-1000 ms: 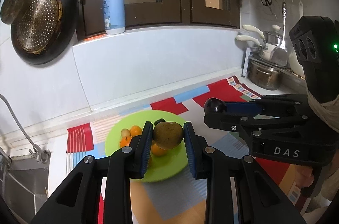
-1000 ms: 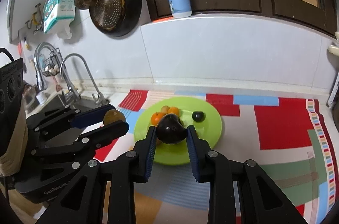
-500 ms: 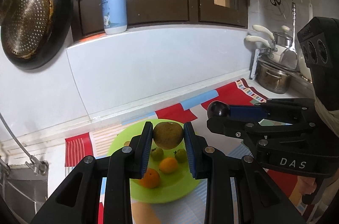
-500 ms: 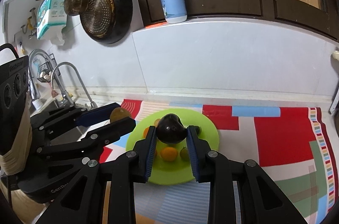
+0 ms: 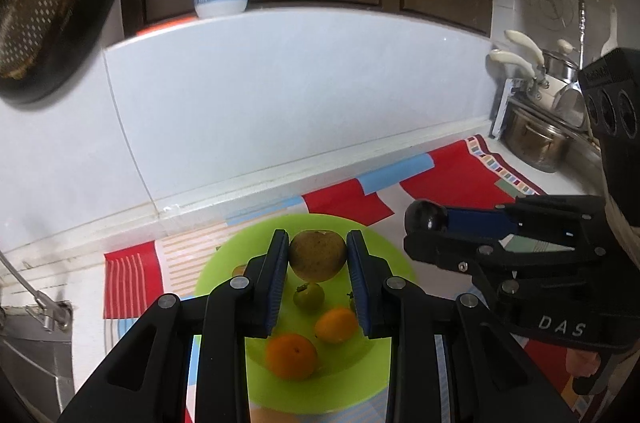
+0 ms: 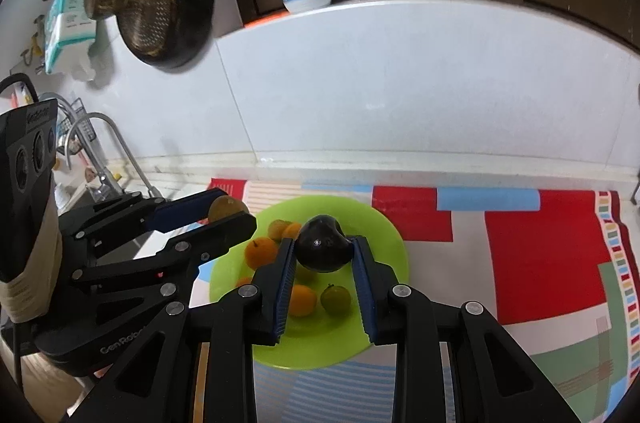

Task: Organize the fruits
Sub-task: 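Carry the brown fruit and the dark plum over the green plate, then lower both fruits onto the plate and open both tools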

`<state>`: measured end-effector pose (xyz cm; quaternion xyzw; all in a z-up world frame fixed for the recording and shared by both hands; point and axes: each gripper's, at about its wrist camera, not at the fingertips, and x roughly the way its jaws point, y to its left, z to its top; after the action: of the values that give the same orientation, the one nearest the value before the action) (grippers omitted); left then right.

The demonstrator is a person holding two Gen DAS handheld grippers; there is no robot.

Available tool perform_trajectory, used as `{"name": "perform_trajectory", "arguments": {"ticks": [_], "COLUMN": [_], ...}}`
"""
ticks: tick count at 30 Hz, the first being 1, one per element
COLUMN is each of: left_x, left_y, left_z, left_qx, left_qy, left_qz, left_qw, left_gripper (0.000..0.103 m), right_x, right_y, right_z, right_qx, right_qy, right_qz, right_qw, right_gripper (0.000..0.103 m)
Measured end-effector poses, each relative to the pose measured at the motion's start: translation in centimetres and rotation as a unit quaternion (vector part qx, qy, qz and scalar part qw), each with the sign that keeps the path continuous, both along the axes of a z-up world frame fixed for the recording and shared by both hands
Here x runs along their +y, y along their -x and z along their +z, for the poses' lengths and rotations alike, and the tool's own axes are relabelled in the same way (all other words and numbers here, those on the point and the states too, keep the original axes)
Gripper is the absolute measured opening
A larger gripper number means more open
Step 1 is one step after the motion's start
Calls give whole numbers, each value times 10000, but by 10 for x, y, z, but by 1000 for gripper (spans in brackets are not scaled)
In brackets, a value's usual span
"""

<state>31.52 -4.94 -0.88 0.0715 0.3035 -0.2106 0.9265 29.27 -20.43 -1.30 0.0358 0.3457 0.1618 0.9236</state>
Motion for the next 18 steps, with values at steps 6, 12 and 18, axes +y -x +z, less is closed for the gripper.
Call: {"name": "perform_trajectory", "arguments": {"ticks": [6,12,18], "left_x": [-3,-7,-11], "left_y": [-21,-36,-47], "left_z": [-16,-28,-39], "left_qx": [195,329,465], "left_qy": [-66,-107,-136], "left_qz": [7,1,-28], "left_qw": [9998,9994,9988], "left_gripper": [30,30,30], "right_x": [-3,-6,-7], "right_y": [-19,-35,-45], "right_z": [-19,-33,-45], "right_qx": [240,412,535], "right_qy": [-61,-85,-110], "right_qz": [-15,-26,-17], "right_qw": [9997,9991,9985], "right_gripper": [30,30,30]}}
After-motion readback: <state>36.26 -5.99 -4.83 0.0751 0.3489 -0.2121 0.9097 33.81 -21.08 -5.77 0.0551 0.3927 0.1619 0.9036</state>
